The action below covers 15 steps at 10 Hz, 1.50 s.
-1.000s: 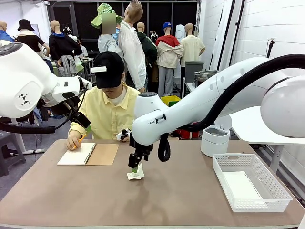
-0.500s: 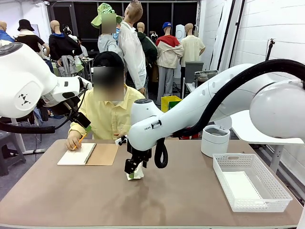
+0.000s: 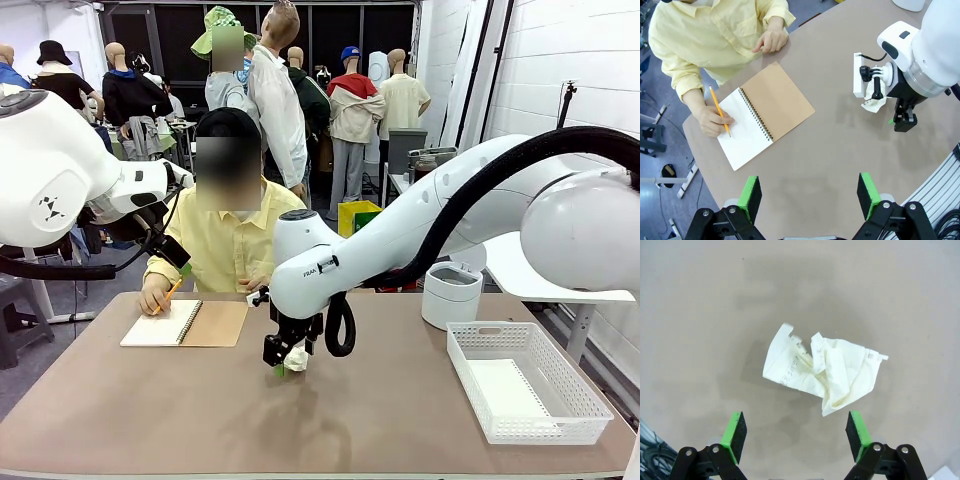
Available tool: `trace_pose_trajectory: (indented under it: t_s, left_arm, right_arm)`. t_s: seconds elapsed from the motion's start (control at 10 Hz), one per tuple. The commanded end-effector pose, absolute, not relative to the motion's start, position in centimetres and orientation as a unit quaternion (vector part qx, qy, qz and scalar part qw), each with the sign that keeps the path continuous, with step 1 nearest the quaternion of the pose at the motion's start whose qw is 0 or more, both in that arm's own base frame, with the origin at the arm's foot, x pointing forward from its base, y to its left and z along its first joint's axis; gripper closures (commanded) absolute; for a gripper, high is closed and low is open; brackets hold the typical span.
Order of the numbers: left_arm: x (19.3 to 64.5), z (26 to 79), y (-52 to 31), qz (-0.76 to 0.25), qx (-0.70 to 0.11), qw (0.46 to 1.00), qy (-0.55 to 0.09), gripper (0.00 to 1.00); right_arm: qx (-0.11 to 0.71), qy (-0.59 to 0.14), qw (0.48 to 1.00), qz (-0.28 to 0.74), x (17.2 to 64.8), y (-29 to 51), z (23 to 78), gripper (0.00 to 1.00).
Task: Sort the paper based on its condition.
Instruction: If a person hands you a paper, place it in the Organizing basket , and if it's crumpled, put it in the Trash can.
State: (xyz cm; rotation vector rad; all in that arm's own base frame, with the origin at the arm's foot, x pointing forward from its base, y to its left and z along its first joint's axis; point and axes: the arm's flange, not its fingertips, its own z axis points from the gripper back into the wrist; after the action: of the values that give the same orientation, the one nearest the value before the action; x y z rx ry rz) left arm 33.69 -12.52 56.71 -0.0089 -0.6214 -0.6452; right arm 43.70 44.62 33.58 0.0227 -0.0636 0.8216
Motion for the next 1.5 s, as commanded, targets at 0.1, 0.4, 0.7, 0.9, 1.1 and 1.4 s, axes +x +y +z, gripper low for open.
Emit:
trace_pose_trajectory:
  t_s: [0.1,0.4,0.7,0.9,1.1,1.4]
  left_arm:
    - [33.7,56.8,-12.4,-0.312,-0.004,0.901,-0.301,0.0]
    - [33.7,56.8,-12.4,-0.312,-0.004,0.901,-0.301,0.0]
    - [33.7,56.8,-12.4,-0.312,-0.004,0.901,-0.301,0.0]
    - [33.7,56.8,-12.4,-0.312,-0.004,0.901,-0.301,0.0]
    - [33.7,56.8,-12.4,-0.312,-0.004,0.901,-0.301,0.0]
    - [33.7,56.8,-12.4,-0.312,-0.004,0.901,-0.301,0.0]
  right_arm:
    - [-0.009,-0.037,0.92,0.391,44.8,45.6,32.3,0.0]
    - [-0.032,-0.048,0.921,0.385,45.8,46.0,31.6,0.0]
    - [-0.048,-0.05,0.922,0.38,46.9,46.7,31.1,0.0]
    - [-0.048,-0.045,0.923,0.379,47.6,47.1,30.8,0.0]
    - [-0.038,-0.03,0.92,0.389,47.7,47.3,30.6,0.0]
    - [-0.035,-0.038,0.922,0.384,47.8,47.2,30.6,0.32]
